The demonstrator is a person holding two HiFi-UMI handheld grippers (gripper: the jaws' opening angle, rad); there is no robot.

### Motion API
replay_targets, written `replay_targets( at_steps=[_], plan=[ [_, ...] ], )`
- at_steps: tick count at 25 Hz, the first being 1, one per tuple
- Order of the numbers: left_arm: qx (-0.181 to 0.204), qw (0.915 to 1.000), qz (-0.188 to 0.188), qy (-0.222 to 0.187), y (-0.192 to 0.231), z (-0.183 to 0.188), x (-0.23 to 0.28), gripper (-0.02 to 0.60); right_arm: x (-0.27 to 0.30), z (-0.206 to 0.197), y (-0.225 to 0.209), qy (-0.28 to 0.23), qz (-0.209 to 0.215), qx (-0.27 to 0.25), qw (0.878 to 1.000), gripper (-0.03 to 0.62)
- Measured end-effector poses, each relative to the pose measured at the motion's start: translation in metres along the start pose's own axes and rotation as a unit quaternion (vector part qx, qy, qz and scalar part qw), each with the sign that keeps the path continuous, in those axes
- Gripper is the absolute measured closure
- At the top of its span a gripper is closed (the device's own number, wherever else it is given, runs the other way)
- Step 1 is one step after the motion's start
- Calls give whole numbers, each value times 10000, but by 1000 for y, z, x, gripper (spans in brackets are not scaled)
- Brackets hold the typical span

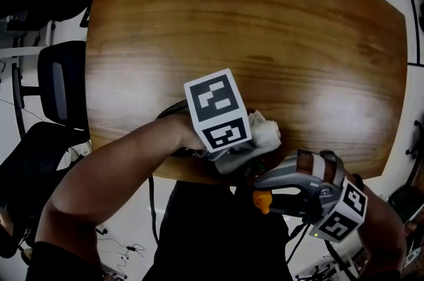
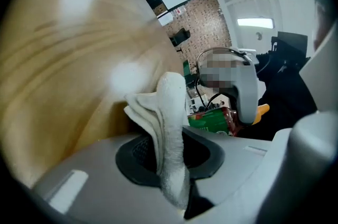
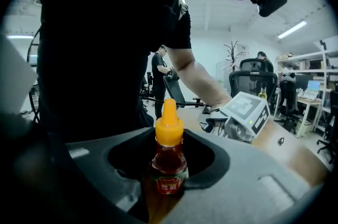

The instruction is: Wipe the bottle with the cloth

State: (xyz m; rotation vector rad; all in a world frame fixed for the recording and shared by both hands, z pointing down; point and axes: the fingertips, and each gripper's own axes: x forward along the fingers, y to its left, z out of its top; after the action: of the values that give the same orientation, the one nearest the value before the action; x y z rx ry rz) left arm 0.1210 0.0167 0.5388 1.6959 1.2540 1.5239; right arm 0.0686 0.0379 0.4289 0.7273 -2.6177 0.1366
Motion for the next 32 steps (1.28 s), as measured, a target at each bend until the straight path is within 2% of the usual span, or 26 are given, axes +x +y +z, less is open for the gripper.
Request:
replay_targets(
  at_steps=[4, 7, 13, 15, 17, 19, 21, 23, 25, 28, 29, 32],
  plan=[
    [83, 9991, 336, 265, 5, 0, 4, 488, 0, 2, 0, 5, -75, 53, 10000, 453],
    [91, 9992, 339, 213, 6, -1, 5, 488, 1, 1, 1, -2, -133, 114, 9998, 453],
    [-103, 9962, 588, -632, -3, -1, -18, 486, 1, -2, -1, 16, -278, 164, 9995, 452],
    [-201, 9916, 762, -1022, -11, -1, -26, 486, 1, -2, -1, -26, -395, 269, 9989, 453],
    [-364, 9820, 1130, -1467, -13, -1, -37, 485, 1, -1, -2, -15, -544, 421, 9976, 451],
    [-540, 9659, 1614, -1950, -12, -2, -52, 485, 1, 0, -4, 112, -733, 505, 9960, 451],
    [-706, 9461, 2045, -2410, -15, -5, -67, 483, 0, -1, -6, 240, -968, 559, 9934, 432],
    [-851, 9225, 2470, -2843, -19, -11, -85, 483, -2, -2, -8, 254, -1132, 550, 9917, 395],
    [-974, 8985, 2755, -3276, -29, -17, -102, 483, -8, -1, -14, 178, -1295, 512, 9901, 393],
    [-1041, 8669, 2816, -3979, -65, -22, -113, 483, -18, 2, -17, 102, -1607, 791, 9838, 394],
    [-1036, 8540, 2806, -4256, -81, -23, -115, 483, -17, 4, -16, 73, -1675, 897, 9818, 393],
    [-1161, 8056, 2596, -5197, -119, -24, -124, 483, -5, 2, -13, 16, -1806, 977, 9787, 395]
  ],
)
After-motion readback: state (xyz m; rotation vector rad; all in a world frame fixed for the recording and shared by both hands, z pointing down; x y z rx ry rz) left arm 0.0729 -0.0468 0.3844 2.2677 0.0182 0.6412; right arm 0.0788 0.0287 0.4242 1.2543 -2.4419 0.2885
